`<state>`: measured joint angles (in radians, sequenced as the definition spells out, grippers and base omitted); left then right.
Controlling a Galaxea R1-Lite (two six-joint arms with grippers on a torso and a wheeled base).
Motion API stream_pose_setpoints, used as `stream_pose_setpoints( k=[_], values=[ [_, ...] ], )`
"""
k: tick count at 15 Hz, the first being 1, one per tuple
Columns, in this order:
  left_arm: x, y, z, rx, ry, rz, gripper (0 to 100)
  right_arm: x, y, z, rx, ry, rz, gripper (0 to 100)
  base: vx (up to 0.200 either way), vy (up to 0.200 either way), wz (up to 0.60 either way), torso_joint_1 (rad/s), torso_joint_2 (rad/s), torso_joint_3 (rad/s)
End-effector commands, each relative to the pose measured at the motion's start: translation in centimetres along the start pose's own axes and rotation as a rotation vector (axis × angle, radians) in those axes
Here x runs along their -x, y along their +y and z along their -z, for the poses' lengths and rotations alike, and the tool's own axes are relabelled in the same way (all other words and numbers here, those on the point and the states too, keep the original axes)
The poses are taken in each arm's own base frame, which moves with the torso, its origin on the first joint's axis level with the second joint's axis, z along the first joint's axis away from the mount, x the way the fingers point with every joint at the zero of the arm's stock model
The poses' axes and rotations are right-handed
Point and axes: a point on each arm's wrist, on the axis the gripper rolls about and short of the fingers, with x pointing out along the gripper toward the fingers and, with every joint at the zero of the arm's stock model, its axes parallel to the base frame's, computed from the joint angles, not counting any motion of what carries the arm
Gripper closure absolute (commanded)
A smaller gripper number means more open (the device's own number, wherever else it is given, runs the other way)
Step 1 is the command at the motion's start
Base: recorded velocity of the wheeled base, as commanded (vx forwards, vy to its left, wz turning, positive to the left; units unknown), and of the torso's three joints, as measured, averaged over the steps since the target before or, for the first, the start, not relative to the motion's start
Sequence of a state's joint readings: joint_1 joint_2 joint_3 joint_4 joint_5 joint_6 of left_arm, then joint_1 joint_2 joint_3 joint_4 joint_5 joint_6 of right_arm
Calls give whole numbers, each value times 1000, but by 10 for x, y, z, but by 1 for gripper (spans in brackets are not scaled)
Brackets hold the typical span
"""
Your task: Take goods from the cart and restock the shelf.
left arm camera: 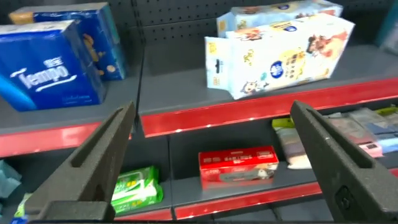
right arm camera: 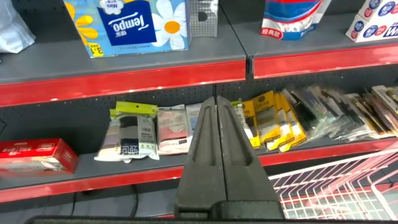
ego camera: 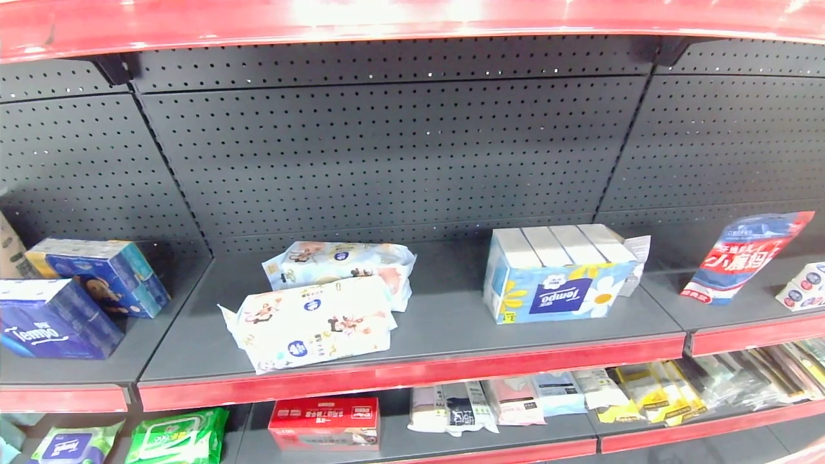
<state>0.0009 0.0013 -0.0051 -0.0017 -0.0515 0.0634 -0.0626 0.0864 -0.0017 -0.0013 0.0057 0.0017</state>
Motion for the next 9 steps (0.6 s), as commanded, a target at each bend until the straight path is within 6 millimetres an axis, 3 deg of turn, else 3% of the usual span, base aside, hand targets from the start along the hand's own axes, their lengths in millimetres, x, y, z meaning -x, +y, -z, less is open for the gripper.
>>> stream_pose_setpoints(
  k=[1, 2, 3, 4, 6, 8, 9],
  values=[
    [1, 3, -46, 8, -31, 1, 0, 0, 0, 0, 0, 2, 0, 100, 0, 0, 0, 0, 0, 0],
    [-22, 8, -108, 133, 9, 9, 0, 0, 0, 0, 0, 2, 0, 100, 0, 0, 0, 0, 0, 0],
    [-44, 12, -131, 148, 54, -63, 0, 0, 0, 0, 0, 2, 0, 100, 0, 0, 0, 0, 0, 0],
    [-58, 17, -128, 106, 137, -208, 0, 0, 0, 0, 0, 2, 0, 100, 0, 0, 0, 0, 0, 0],
    [-85, 25, -95, 79, 365, -338, 0, 0, 0, 0, 0, 2, 0, 100, 0, 0, 0, 0, 0, 0],
    [-99, 26, -77, 84, 460, -316, 0, 0, 0, 0, 0, 2, 0, 100, 0, 0, 0, 0, 0, 0],
    [-121, 28, -70, 101, 510, -267, 0, 0, 0, 0, 0, 2, 0, 100, 0, 0, 0, 0, 0, 0]
  ],
)
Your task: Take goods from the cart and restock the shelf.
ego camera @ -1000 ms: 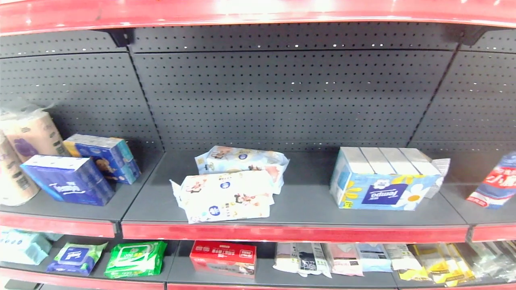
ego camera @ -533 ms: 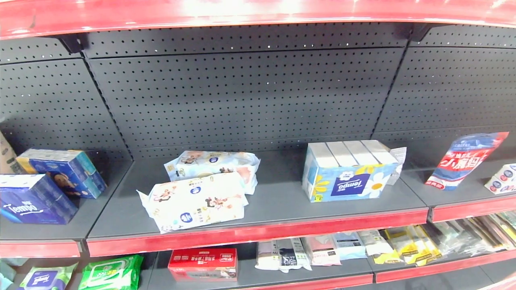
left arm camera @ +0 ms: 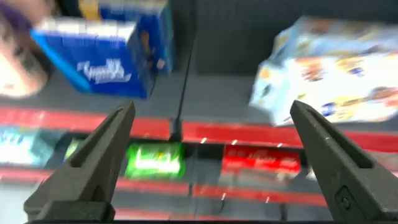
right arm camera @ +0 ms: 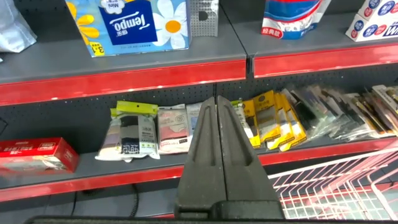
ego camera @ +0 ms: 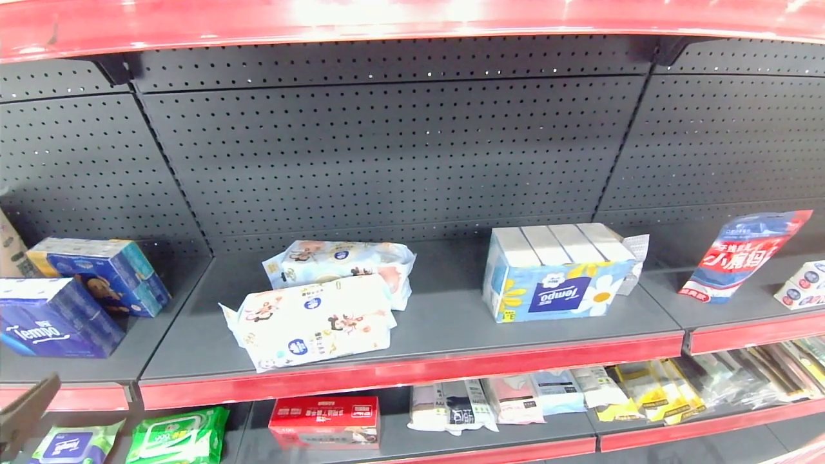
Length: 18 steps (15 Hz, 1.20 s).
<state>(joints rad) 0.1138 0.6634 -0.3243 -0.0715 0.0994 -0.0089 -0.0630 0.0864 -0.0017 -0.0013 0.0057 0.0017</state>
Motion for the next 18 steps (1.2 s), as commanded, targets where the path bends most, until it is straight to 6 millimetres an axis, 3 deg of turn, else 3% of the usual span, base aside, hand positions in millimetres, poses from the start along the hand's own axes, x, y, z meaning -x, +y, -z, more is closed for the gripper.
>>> stream_pose_setpoints(
  k=[1, 4, 9, 12, 18],
  values=[
    [-59, -3, 7, -2, 238, -16, 0, 0, 0, 0, 0, 2, 0, 100, 0, 0, 0, 0, 0, 0],
    [-110, -10, 6, -21, 278, 9, 0, 0, 0, 0, 0, 2, 0, 100, 0, 0, 0, 0, 0, 0],
    [-150, -47, 17, -96, 286, 87, 0, 0, 0, 0, 0, 2, 0, 100, 0, 0, 0, 0, 0, 0],
    [-160, -56, 18, -107, 241, 84, 0, 0, 0, 0, 0, 2, 0, 100, 0, 0, 0, 0, 0, 0],
    [-148, -53, 13, -218, 229, 223, 0, 0, 0, 0, 0, 2, 0, 100, 0, 0, 0, 0, 0, 0]
  ],
)
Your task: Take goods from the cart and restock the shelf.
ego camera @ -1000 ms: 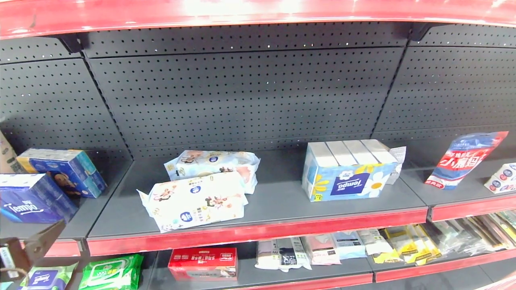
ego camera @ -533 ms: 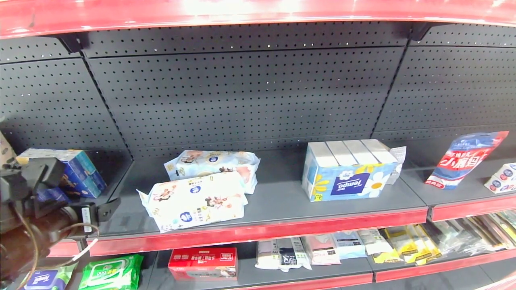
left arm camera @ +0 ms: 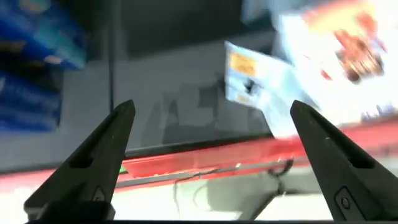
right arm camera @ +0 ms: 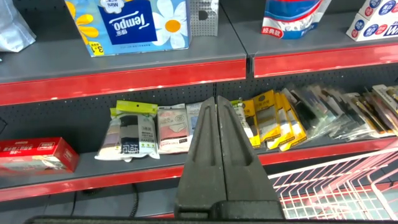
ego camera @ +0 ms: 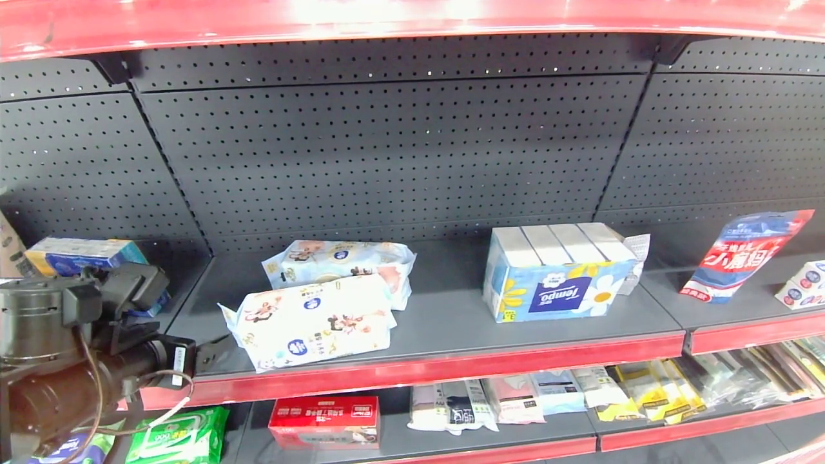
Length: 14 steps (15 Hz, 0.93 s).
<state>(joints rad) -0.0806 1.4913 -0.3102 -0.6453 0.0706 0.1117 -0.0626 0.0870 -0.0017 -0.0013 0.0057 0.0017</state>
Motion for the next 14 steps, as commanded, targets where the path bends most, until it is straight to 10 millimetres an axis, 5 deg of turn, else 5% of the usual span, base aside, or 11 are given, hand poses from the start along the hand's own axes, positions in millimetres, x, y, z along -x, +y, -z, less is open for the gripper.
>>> stream_pose_setpoints(
  k=[1, 14],
  values=[
    [3, 1, -4, -20, -25, 23, 0, 0, 0, 0, 0, 2, 0, 100, 0, 0, 0, 0, 0, 0],
    [-10, 10, -3, -42, -27, -29, 0, 0, 0, 0, 0, 2, 0, 100, 0, 0, 0, 0, 0, 0]
  ],
)
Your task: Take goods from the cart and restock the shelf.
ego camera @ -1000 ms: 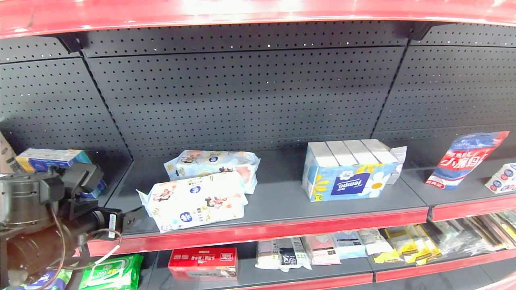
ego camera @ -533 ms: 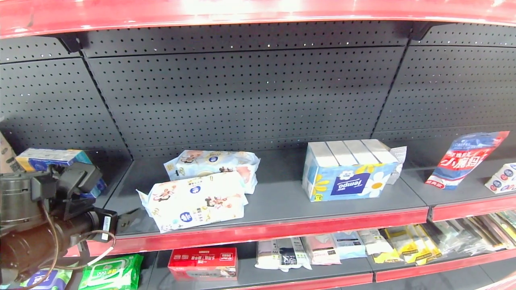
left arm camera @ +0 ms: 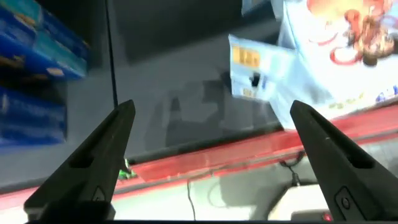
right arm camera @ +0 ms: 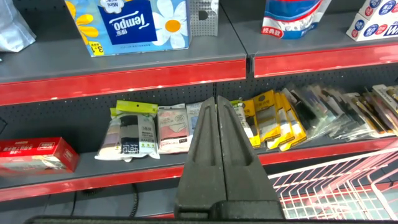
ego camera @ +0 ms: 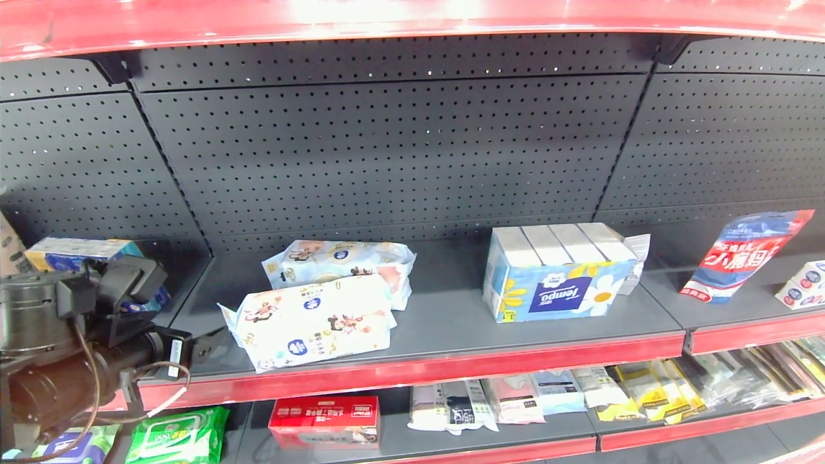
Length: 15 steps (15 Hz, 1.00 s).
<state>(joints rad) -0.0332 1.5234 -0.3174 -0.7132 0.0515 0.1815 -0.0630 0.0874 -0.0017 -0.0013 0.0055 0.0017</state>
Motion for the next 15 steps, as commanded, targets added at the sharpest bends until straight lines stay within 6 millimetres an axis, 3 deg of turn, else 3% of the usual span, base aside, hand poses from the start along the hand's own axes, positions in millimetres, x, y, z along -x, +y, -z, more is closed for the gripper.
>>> stream_pose_setpoints(
  k=[1, 9, 15],
  values=[
    [-4, 1, 2, 4, 12, -16, 0, 0, 0, 0, 0, 1, -1, 100, 0, 0, 0, 0, 0, 0],
    [-30, 3, 1, 13, -7, -87, 0, 0, 0, 0, 0, 1, -1, 100, 0, 0, 0, 0, 0, 0],
    [-36, -7, -1, 3, -39, -57, 0, 0, 0, 0, 0, 1, -1, 100, 0, 0, 0, 0, 0, 0]
  ],
)
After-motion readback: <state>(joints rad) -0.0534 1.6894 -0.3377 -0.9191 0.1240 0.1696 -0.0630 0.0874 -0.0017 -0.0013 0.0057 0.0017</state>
